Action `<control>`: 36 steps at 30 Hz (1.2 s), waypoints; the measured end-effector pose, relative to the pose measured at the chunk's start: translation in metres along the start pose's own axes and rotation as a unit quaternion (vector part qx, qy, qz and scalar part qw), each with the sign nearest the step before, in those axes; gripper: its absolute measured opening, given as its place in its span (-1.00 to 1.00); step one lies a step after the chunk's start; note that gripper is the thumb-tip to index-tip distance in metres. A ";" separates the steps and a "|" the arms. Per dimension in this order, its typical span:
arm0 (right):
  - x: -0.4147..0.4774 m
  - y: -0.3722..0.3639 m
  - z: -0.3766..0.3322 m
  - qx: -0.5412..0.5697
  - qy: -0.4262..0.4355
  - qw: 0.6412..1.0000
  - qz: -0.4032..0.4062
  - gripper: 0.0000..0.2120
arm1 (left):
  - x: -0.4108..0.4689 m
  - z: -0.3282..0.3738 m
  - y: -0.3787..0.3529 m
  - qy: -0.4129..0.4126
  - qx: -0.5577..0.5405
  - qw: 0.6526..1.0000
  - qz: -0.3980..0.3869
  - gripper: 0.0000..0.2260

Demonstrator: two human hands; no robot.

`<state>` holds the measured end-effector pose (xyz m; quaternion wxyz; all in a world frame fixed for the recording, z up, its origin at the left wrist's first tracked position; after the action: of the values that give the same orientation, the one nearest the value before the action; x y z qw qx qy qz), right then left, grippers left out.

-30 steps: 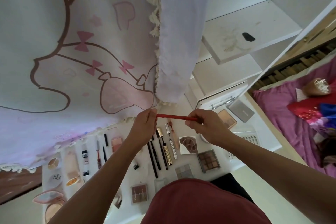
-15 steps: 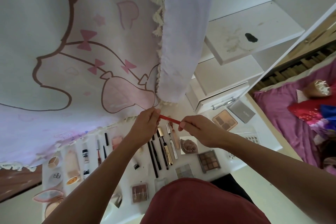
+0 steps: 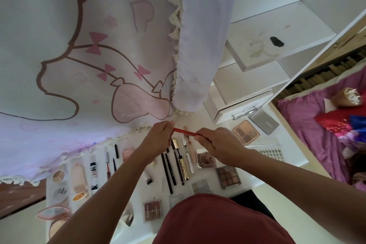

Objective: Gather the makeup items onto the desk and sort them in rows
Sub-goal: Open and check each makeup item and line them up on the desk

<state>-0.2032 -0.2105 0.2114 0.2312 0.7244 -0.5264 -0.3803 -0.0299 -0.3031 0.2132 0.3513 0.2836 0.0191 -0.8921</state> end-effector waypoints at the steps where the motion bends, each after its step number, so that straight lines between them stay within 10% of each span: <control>1: 0.000 0.001 -0.001 -0.006 -0.002 1.000 0.001 -0.71 | 0.001 0.000 0.000 0.002 -0.002 1.000 0.000 -0.66; 36: 0.008 0.018 0.034 0.276 -0.078 0.957 0.044 -0.96 | -0.001 -0.006 0.013 0.001 -0.087 0.996 0.015 -0.71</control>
<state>-0.2392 -0.2215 0.2018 -0.0028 0.7046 -0.6582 -0.2650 -0.0182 -0.3109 0.2111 0.3879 0.2534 0.0926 -0.8813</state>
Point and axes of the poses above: each hand's wrist, its own x-axis towards the middle knuckle, its own y-axis out of the back of the hand, z = x × y, the point moved 2 cm from there along x, towards the middle knuckle, and after that the axes turned 12 degrees about -z, right-handed, at the moved point
